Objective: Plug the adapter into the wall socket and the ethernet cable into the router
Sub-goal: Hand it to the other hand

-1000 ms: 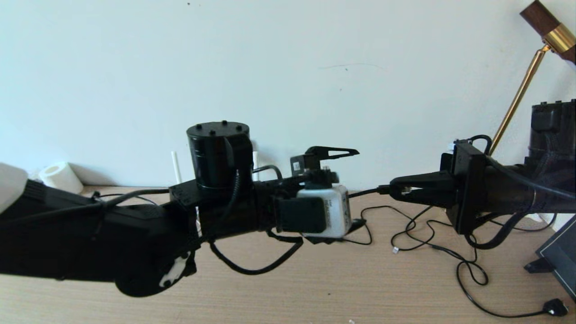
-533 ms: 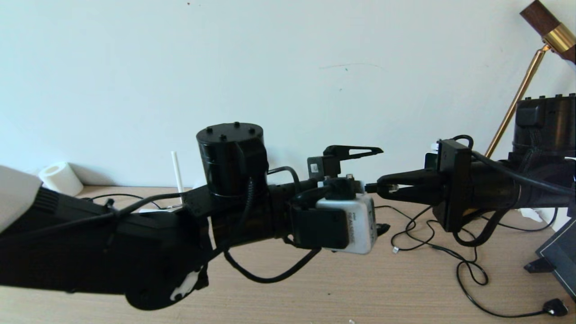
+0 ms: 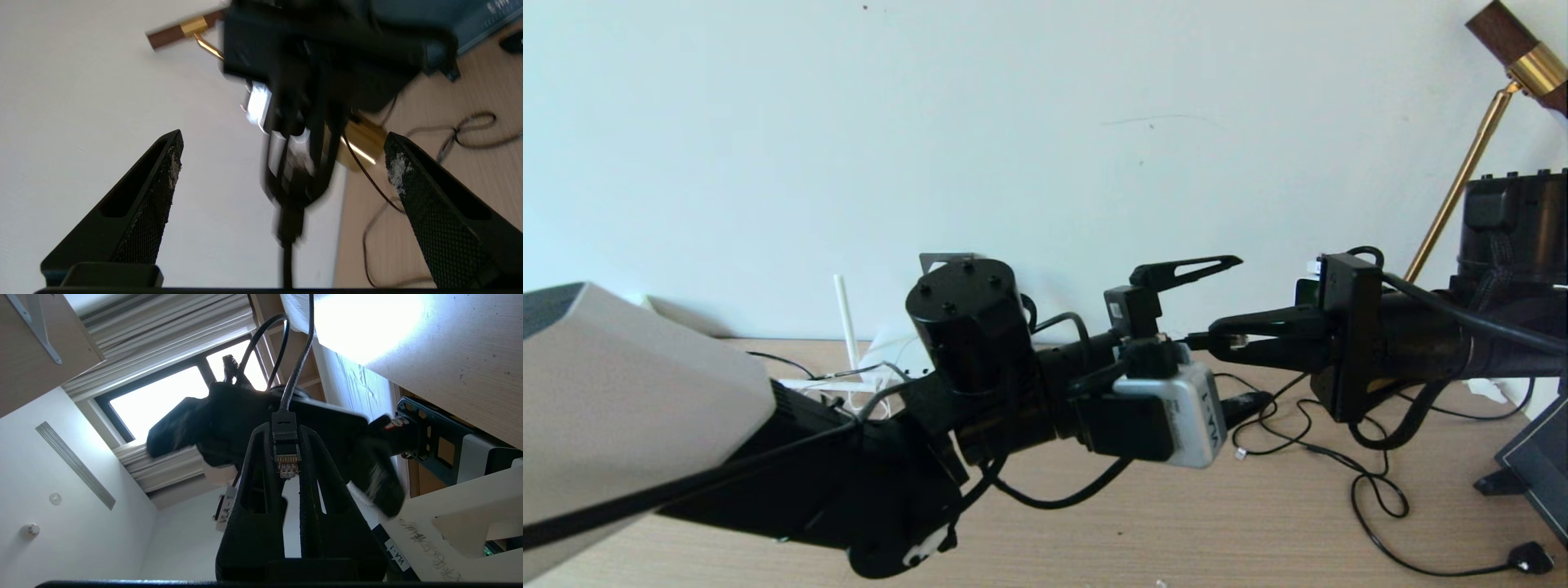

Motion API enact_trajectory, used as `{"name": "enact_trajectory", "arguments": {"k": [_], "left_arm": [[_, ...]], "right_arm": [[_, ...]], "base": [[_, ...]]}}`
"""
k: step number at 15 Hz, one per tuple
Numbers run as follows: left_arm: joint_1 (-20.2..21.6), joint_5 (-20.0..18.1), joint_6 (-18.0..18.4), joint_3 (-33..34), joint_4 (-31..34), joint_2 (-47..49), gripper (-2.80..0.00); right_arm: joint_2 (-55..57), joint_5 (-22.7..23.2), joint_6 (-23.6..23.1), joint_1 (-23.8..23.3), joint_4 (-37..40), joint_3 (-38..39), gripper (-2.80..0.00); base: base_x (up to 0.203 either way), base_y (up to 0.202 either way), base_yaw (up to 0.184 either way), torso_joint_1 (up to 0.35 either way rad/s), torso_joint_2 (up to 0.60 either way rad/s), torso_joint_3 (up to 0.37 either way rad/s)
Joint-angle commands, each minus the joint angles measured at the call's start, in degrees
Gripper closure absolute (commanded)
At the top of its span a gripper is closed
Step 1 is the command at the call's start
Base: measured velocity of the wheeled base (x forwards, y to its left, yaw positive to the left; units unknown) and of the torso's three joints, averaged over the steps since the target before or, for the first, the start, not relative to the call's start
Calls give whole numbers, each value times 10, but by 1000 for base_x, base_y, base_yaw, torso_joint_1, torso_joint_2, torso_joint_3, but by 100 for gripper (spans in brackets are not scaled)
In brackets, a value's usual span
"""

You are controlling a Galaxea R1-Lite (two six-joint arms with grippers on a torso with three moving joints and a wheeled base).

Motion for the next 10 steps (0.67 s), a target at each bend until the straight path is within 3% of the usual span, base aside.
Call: {"name": "enact_trajectory", "arguments": {"k": [1, 10], "left_arm": [[6, -3, 4, 1, -6, 11, -280], [33, -31, 2, 3, -18, -19, -280]], "right_arm": [[-12, 3, 5, -1, -1, 1, 0], [-21, 10, 6, -1, 0, 1, 0]], "base": [[0, 0, 0, 0, 0, 0], [0, 0, 0, 0, 0, 0]]}}
